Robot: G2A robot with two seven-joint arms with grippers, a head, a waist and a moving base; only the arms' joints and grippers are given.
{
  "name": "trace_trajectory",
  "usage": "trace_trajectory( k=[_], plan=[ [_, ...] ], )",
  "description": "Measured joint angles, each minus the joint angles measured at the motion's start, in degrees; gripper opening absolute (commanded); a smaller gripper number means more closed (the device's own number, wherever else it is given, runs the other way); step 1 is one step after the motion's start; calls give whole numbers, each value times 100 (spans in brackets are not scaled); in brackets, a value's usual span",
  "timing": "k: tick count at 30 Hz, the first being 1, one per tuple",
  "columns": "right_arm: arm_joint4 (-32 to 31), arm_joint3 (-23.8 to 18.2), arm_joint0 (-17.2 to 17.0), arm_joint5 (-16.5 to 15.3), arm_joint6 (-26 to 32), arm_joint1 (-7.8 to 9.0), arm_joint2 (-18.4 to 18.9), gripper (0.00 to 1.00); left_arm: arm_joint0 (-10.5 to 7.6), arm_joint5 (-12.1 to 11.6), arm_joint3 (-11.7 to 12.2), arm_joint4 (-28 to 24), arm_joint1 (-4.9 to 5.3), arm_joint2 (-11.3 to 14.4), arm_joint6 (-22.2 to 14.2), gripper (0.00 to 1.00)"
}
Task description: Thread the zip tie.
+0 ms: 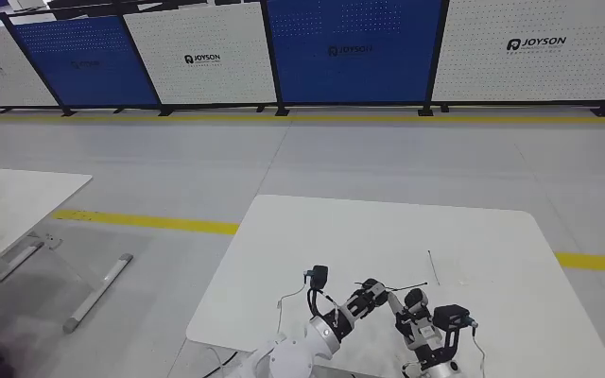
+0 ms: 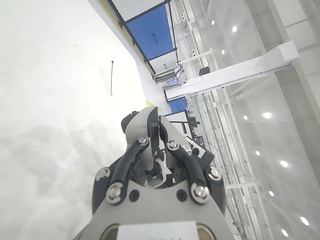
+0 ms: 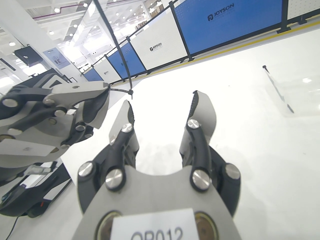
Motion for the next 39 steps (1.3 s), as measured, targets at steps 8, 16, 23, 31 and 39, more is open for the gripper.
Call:
trace_trajectory(
  k=[8,16,23,31,39],
  plan=[
    [99,-37,-36,-218,104,26,48,33,-35,63,35,156,-21,118,90,0],
    [115,-57,-46,-259,118,40,70,23,-57,107,49,228,-35,164,165,0],
    [12,-117,-60,-226,127,47,28,20,-48,144,30,274,-39,192,163,0],
    [-12,-127,-36,-171,155,49,-12,11,-24,163,-7,337,-34,206,118,0],
    [-2,-113,-13,-159,177,52,-35,0,-21,160,12,317,-34,199,93,0]
  ],
)
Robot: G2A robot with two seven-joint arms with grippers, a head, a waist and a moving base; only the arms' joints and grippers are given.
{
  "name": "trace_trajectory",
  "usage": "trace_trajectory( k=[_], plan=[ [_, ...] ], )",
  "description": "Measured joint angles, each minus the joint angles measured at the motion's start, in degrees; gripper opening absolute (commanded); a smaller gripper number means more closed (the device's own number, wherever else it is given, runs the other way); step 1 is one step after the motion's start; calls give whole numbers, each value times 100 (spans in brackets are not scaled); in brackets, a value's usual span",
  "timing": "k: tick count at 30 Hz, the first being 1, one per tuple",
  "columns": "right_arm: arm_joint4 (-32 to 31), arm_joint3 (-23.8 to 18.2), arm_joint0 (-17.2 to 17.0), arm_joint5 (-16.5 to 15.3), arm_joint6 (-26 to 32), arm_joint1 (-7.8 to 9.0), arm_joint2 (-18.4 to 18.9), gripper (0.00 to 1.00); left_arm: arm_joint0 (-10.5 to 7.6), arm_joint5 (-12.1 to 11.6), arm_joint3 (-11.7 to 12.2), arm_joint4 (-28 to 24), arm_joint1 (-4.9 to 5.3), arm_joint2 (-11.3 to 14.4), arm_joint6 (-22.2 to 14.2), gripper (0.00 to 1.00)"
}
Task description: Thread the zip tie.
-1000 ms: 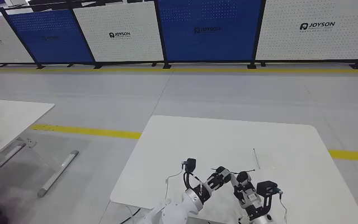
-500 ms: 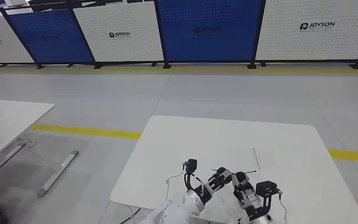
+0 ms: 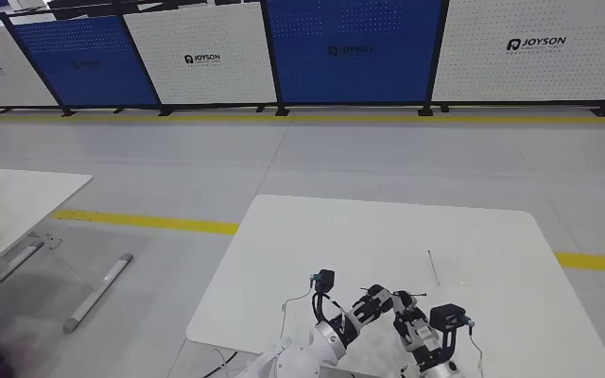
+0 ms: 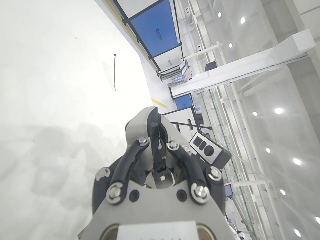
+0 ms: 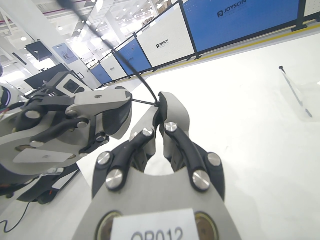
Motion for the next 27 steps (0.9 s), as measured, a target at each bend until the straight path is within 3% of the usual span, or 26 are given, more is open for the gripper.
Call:
trace_trajectory(
  k=[27],
  plan=[
    [68,80,88,-88,200,23,-72,0,72,-454,-35,51,11,24,-67,0]
  ],
)
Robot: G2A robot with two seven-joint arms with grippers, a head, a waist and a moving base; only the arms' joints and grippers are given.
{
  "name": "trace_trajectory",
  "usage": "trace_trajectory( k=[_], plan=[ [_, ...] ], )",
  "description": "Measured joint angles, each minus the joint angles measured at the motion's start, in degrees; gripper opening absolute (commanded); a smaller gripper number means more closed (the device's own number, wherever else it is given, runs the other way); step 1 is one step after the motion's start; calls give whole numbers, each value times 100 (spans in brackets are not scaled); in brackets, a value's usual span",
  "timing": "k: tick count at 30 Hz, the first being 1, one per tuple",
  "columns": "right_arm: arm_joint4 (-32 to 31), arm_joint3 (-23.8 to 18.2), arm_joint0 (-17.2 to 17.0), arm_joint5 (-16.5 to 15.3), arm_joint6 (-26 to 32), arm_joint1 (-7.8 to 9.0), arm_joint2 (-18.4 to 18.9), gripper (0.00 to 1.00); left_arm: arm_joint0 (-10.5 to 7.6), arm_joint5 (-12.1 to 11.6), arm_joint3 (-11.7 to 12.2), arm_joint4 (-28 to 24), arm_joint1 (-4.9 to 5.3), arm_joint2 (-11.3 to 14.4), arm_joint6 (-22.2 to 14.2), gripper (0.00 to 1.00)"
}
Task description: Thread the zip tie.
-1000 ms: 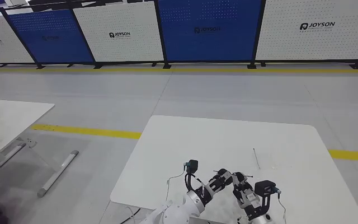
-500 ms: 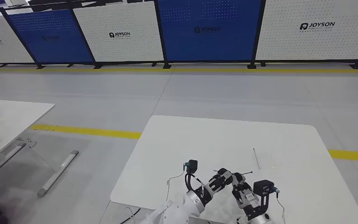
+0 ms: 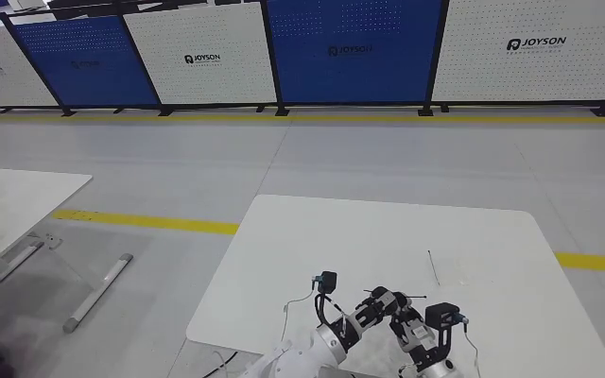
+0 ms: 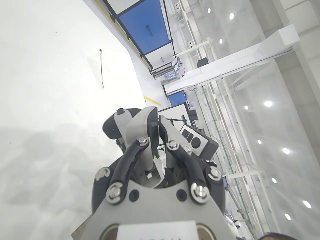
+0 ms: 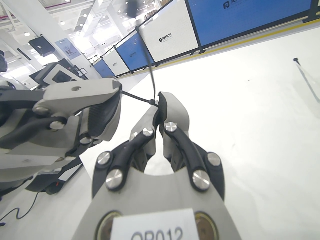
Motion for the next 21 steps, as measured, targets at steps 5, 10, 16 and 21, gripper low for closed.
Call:
trace_trajectory(
  k=[5,10,16,21],
  plan=[
    [-23,3,5,1,5,5,-16,0,46,-101,-49,16,11,-12,-15,0],
    [-56,6,6,-12,10,12,-26,0,87,-174,-101,23,22,-22,-27,0],
    [-106,31,13,-8,5,19,-40,0,143,-246,-186,29,36,-35,-43,0],
    [-133,58,29,-10,2,23,-55,0,199,-271,-248,60,48,-48,-22,0]
  ],
)
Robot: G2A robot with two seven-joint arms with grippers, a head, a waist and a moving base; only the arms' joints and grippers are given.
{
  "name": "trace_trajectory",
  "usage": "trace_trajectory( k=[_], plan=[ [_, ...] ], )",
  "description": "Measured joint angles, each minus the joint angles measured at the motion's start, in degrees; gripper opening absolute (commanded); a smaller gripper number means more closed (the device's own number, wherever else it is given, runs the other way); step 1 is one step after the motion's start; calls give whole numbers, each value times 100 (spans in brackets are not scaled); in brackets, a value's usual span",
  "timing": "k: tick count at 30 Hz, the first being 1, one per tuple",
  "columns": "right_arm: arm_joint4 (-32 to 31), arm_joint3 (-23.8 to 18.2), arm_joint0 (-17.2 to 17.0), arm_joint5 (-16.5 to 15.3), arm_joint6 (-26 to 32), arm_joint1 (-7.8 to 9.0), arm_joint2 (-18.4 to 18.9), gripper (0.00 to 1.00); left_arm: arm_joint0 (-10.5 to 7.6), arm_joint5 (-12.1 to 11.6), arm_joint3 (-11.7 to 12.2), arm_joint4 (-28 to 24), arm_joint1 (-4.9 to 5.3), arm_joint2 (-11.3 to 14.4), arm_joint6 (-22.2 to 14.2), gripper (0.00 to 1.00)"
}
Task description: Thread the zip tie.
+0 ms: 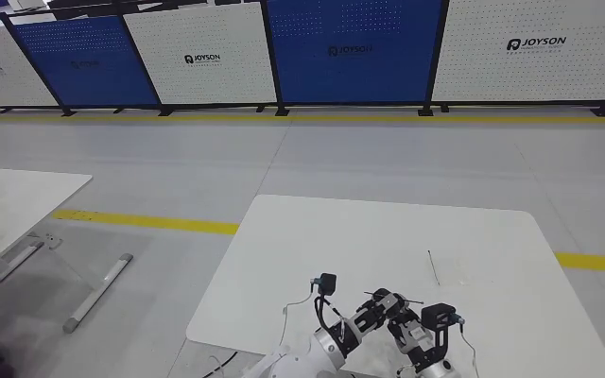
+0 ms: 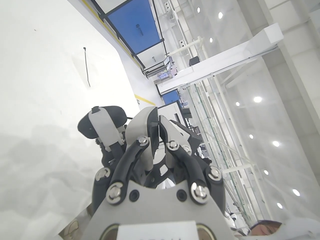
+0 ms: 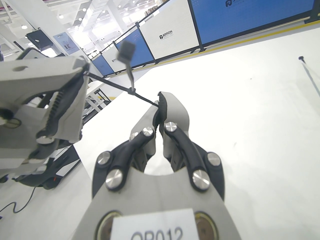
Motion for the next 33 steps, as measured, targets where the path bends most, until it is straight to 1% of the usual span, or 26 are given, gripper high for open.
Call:
trace_trajectory(
  k=[15,23,33],
  plan=[
    [-384,87,66,58,-45,13,-113,0,156,-107,-263,4,28,-75,153,0],
    [-447,117,99,80,-48,16,-151,0,204,-190,-332,-57,37,-89,170,0],
    [-488,157,122,90,-63,22,-186,0,339,-316,-463,14,62,-89,188,0]
  ],
)
